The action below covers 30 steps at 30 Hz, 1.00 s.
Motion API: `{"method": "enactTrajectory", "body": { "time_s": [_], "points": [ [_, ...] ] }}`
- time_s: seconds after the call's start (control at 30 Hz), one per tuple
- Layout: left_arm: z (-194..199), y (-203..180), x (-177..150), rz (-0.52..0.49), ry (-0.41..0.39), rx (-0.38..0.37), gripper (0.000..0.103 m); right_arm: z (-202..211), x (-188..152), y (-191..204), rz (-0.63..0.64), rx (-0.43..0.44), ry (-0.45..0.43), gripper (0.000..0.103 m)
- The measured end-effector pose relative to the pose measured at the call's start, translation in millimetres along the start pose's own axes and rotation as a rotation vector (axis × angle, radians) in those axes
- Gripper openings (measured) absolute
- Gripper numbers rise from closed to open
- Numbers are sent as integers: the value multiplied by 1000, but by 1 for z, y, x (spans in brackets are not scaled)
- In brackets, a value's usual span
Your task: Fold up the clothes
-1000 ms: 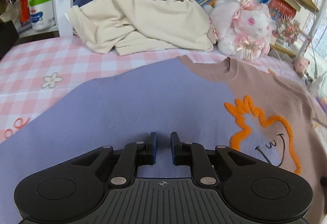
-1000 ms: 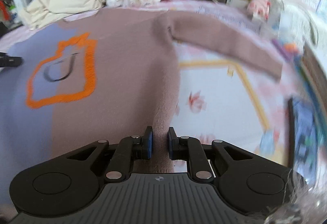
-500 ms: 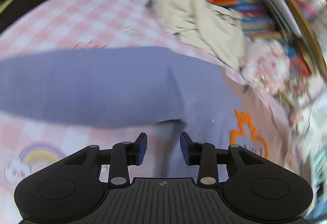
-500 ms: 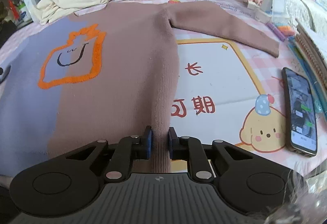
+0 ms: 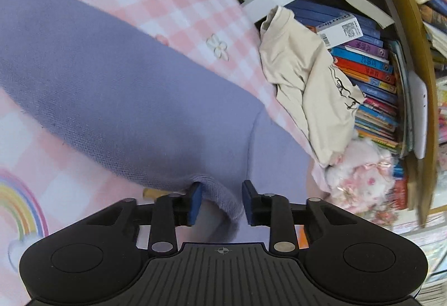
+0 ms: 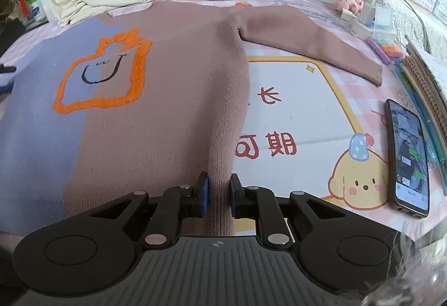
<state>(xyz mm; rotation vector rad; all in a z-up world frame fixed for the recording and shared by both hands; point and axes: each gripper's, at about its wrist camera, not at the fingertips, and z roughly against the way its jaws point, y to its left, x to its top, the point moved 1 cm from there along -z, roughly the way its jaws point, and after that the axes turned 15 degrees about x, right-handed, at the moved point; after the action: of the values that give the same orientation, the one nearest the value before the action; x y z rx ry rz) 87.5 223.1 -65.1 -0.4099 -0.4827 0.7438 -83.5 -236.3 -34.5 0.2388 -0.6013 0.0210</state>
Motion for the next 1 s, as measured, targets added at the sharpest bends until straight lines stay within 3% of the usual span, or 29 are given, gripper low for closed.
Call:
{"method": "enactTrajectory", "body": {
  "time_s": [0.03,0.13,0.53,0.77,0.83,1.0],
  "points": [
    [-3,-2,4,-23,-12,15,11,0,0,1,0,-3,0,14],
    [-11,-4,17,-59,-26,24,7,-3,2,5,3,-5,-1,13],
    [-19,-26,33,-208,-86,75,7,-16,11,13,25,8,-23,14],
    [-8,-30,23,-323,-86,116,14,-12,5,14,9,17,-24,14],
    [4,-38,10,-425,-121,159,17,-12,5,15,10,14,-24,14],
    [30,-48,-35,-648,-161,157,32,-12,5,14,-1,16,-28,14]
  ]
}}
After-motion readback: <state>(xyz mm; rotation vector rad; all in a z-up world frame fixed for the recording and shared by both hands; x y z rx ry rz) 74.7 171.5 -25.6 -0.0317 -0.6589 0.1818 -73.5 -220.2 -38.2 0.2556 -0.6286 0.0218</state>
